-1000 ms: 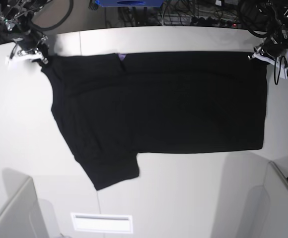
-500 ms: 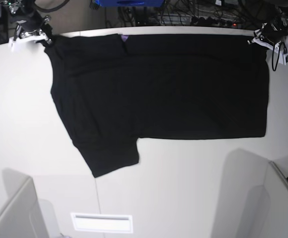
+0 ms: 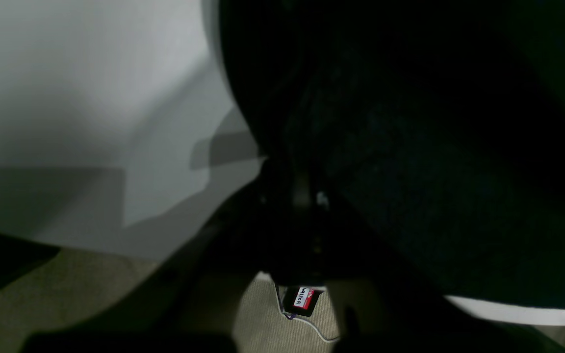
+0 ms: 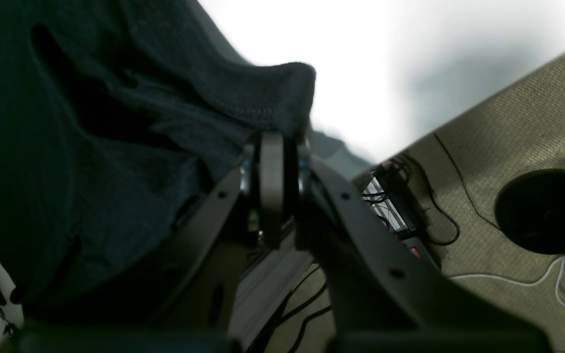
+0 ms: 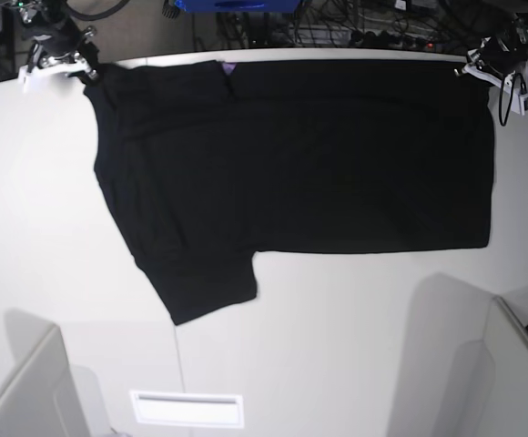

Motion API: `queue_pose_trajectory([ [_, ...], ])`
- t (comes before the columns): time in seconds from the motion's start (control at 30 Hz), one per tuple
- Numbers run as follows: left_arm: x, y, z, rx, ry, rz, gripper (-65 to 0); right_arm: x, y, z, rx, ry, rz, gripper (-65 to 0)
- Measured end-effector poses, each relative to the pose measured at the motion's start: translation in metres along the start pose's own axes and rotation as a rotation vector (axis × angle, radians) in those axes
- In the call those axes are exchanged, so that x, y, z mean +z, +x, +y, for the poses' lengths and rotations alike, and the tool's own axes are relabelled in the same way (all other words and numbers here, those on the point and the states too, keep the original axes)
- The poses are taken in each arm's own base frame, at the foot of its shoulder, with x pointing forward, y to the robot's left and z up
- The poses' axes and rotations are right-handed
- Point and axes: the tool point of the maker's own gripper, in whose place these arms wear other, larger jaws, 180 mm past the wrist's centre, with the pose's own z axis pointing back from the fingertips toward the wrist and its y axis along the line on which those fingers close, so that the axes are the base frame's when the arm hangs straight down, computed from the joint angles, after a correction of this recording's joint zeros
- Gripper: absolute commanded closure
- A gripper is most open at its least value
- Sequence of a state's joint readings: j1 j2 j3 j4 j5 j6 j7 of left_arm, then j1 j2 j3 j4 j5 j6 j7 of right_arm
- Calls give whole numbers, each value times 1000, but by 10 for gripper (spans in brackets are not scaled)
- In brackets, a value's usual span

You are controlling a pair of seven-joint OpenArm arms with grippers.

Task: Fold the T-shirt properly
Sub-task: 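Release and move the right gripper to the opposite sleeve corner, grasp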

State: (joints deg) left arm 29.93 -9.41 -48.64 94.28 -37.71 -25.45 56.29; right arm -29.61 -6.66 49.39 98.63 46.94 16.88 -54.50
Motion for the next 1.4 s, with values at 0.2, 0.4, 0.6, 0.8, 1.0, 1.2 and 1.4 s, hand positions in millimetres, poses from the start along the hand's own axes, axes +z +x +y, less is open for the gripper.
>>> queue_pose_trajectory([
  [0.2,12,3,23,43,65,-24,-270,0,0,0,0,1,3,0],
  [0.4,17,7,31,53,82,-42,-369,0,-1,0,0,1,3,-30],
  [0.6,30,12,48,90,128,-81,-369,17,10,8,62,-14,-42,-269],
  [0.8,64,25,87,163,237,-175,-360,34,40,0,54,-53,-166,-270],
  [1.0,88,71,73,87,256,-311,-117,17,78,43,147,49,-216,-270],
  [1.2,62,97,31,18,145,-333,0,-20,97,146,283,275,-194,-275],
  [1.4,37,116,5,-100,150,-298,0,-80,128,211,389,228,-145,-281],
])
